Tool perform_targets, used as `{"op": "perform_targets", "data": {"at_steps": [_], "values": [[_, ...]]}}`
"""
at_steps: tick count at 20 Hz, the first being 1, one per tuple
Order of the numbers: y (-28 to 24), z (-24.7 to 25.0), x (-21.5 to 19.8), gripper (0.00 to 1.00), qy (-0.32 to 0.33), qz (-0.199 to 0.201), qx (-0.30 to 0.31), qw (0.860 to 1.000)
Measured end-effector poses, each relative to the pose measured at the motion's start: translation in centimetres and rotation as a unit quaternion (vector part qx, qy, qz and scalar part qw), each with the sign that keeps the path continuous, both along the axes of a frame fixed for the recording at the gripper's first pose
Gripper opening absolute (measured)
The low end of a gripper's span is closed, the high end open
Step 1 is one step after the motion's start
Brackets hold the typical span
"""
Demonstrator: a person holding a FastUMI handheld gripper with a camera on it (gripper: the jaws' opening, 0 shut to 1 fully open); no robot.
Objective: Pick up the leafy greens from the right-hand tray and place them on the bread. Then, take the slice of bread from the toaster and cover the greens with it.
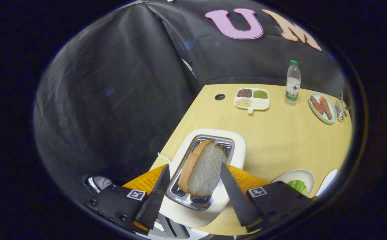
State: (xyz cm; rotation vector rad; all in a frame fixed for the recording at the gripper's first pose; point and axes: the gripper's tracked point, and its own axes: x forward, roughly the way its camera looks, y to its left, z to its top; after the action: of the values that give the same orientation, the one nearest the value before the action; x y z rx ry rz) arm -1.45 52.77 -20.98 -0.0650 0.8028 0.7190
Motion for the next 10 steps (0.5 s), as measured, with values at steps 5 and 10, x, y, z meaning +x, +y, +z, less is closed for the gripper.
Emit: {"op": "perform_targets", "data": {"at_steps": [5,10], "values": [[-1.3,0.2,0.8,0.31,-0.005,-0.029,-0.012,0.999],[-2.2,3.0,0.9,0.17,0.019,-0.048,0.027,0.998]]}}
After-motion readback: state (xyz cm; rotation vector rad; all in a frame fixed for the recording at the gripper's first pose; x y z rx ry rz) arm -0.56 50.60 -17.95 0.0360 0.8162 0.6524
